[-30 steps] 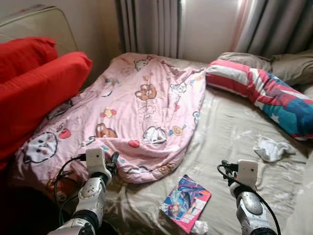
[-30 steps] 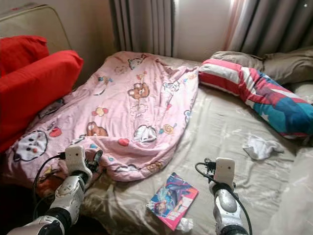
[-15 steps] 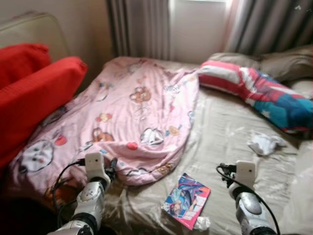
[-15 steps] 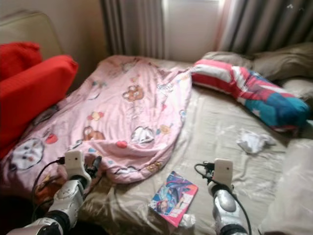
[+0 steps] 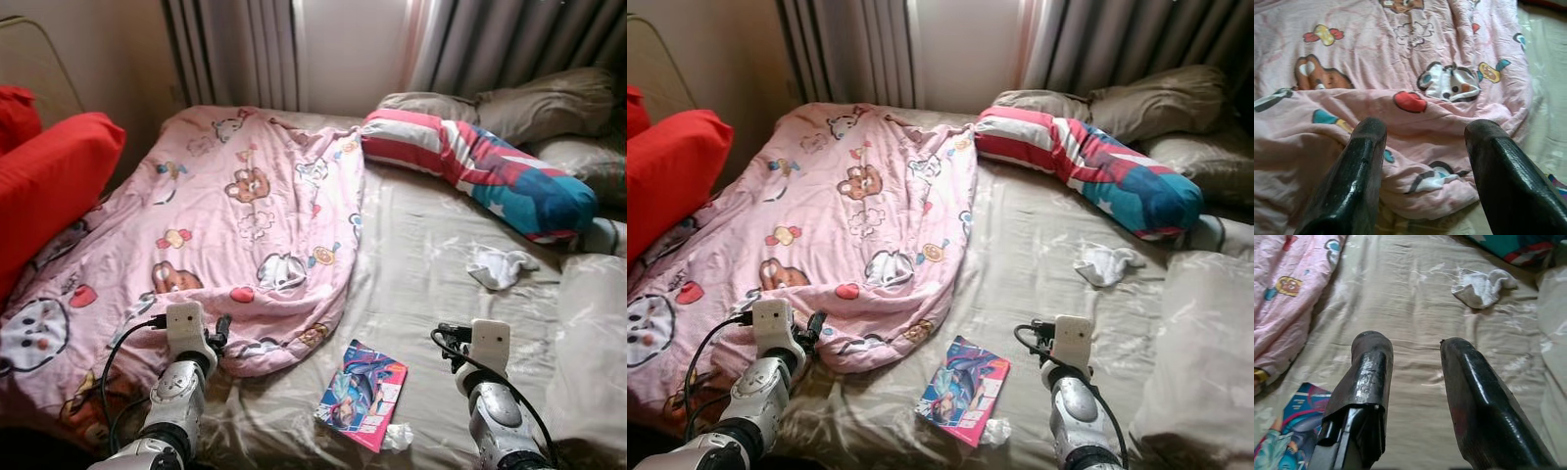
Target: Clean up the room
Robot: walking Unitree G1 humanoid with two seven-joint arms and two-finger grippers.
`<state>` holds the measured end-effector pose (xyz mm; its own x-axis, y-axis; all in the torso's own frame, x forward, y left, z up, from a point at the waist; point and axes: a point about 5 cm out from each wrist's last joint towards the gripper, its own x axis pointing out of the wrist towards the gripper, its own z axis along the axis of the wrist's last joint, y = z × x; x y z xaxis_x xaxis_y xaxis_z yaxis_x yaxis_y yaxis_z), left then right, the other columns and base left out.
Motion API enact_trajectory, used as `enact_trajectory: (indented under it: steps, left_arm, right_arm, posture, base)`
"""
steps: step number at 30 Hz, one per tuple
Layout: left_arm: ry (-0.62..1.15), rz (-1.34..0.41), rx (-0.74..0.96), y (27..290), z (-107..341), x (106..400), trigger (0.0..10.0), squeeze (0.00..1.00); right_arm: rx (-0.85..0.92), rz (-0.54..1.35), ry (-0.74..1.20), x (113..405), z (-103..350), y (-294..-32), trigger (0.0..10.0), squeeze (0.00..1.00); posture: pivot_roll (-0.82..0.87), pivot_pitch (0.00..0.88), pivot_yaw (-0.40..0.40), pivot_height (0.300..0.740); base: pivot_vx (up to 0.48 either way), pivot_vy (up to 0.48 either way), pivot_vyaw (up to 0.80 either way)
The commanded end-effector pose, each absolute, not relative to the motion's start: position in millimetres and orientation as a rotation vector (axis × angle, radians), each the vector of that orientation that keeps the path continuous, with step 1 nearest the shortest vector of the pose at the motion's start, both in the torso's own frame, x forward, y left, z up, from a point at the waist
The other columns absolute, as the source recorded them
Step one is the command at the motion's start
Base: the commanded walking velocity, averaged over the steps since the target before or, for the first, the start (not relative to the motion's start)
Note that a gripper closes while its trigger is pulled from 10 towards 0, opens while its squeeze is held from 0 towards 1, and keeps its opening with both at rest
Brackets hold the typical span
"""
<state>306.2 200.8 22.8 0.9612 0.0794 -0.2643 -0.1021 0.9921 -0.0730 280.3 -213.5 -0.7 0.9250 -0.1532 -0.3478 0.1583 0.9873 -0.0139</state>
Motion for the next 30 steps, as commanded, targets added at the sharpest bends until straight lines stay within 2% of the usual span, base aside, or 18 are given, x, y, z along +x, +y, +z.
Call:
enact_trajectory:
  steps: [1,5,16,30]
  left_arm:
    - [0.261,0.092,-0.079,200.9,23.3,306.4,10.0,0.00]
    - [0.249,0.088,-0.078,199.3,25.4,308.1,10.0,0.00]
    - [0.219,0.079,-0.077,194.0,30.0,311.6,10.0,0.00]
    - [0.212,0.079,-0.079,193.5,31.0,312.2,10.0,0.00]
  right_arm:
    - [0.016,-0.168,0.348,281.5,0.9,-214.9,10.0,0.00]
    - [0.005,-0.164,0.366,282.9,0.7,-214.1,10.0,0.00]
    - [-0.019,-0.137,0.362,282.1,-0.2,-210.0,10.0,0.00]
    - [-0.030,-0.105,0.414,277.4,-7.4,-206.2,10.0,0.00]
  posture:
    - [-0.09,0.000,0.000,0.740]
    - [-0.09,0.000,0.001,0.736]
    - [-0.09,0.000,0.004,0.656]
    - [-0.09,0.000,0.002,0.656]
  base:
    - [0.000,0.000,0.00]
    - [0.000,0.000,0.00]
    - [0.000,0.000,0.00]
    - [0.000,0.000,0.00]
